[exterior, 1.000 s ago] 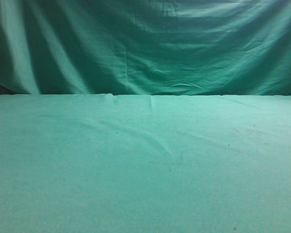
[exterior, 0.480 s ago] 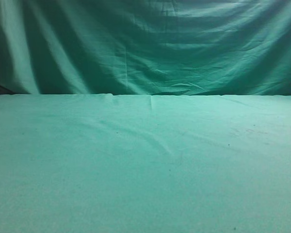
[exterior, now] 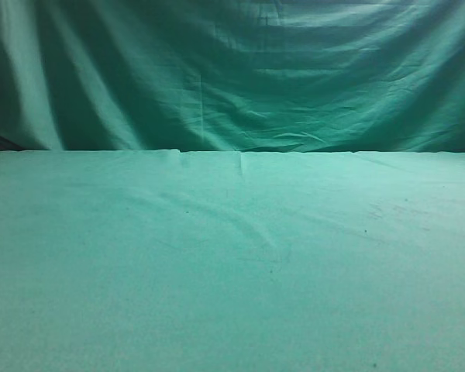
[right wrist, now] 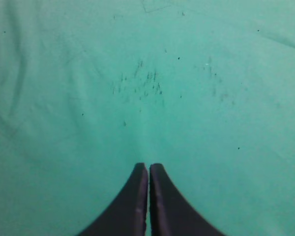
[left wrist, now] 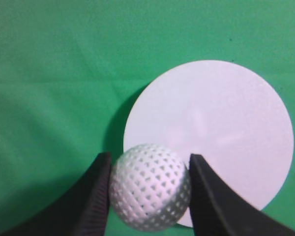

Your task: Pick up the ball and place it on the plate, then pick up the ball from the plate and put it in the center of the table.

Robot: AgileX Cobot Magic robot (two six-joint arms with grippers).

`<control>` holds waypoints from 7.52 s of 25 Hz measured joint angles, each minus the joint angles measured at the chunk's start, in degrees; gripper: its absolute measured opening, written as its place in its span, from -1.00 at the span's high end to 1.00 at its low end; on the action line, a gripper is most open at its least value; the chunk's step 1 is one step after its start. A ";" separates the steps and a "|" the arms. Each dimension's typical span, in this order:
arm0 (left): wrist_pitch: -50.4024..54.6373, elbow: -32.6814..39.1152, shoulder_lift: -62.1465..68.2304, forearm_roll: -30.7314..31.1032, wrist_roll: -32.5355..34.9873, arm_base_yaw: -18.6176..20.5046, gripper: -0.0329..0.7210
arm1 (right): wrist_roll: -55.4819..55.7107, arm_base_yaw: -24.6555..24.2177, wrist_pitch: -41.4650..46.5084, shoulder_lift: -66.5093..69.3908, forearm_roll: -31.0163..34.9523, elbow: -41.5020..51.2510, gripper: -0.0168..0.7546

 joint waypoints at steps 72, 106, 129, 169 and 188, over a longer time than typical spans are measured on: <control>5.23 27.65 -69.56 -21.36 18.80 -12.02 0.91 | 6.08 7.77 -0.21 13.35 -3.37 -5.46 0.84; 2.53 32.74 -69.67 -16.01 17.56 -12.02 0.91 | 19.87 8.19 3.07 43.22 -10.88 -24.82 -0.51; 2.13 32.74 -69.99 -16.01 16.50 -12.02 0.91 | 14.77 15.02 13.41 44.47 -10.88 -47.99 0.08; 2.13 32.74 -69.99 -16.27 16.36 -12.02 0.91 | 12.07 25.07 22.04 68.15 -7.26 -79.94 -0.42; 2.93 30.82 -69.99 -29.35 16.56 -12.02 0.91 | 20.07 24.97 31.18 24.06 -22.87 -74.32 0.96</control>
